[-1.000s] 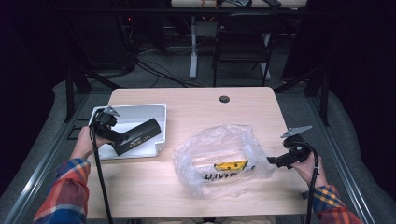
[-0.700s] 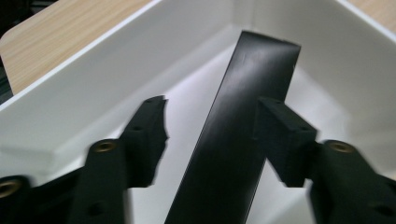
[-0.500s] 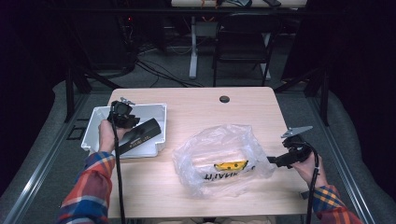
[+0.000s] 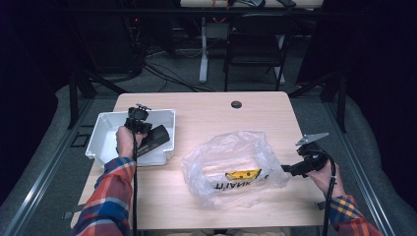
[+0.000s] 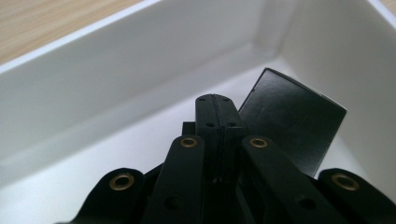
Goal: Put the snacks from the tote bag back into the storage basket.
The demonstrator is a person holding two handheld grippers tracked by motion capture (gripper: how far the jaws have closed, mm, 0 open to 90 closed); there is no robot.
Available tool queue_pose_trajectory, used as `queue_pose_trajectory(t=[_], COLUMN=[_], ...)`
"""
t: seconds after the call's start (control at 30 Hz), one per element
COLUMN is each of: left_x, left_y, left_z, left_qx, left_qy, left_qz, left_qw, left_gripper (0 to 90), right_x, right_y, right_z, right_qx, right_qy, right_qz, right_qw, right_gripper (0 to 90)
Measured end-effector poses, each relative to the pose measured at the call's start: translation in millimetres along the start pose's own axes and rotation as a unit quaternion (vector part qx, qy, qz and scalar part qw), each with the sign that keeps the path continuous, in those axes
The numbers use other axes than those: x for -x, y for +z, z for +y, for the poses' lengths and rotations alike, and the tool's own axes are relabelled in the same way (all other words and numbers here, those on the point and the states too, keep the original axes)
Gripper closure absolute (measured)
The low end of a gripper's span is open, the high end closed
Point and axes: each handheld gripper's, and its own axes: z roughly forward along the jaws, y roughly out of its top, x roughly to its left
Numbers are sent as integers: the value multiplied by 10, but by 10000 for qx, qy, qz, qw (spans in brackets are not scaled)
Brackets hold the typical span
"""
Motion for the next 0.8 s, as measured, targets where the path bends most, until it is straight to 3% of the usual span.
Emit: queue_pose_trajectory(t=[0.1, 0.4, 0.8], left_x=[15, 98, 141], left_y=[18, 18, -23], left_z=[7, -5, -65], left_qx=[-79, -278, -366], left_qy=[60, 321, 442], left_qz=[-23, -420, -599], left_qw=[9999, 9982, 9966], left_gripper=[900, 900, 900], right_x=[2, 11, 7], right_y=[0, -8, -13], right_z=[-1, -1, -1], right_qx=[6, -4, 46], right_qy=[3, 9, 34], right_qz=[-8, -26, -47], right_qw=[10000, 10000, 10000], right_gripper=[46, 46, 45])
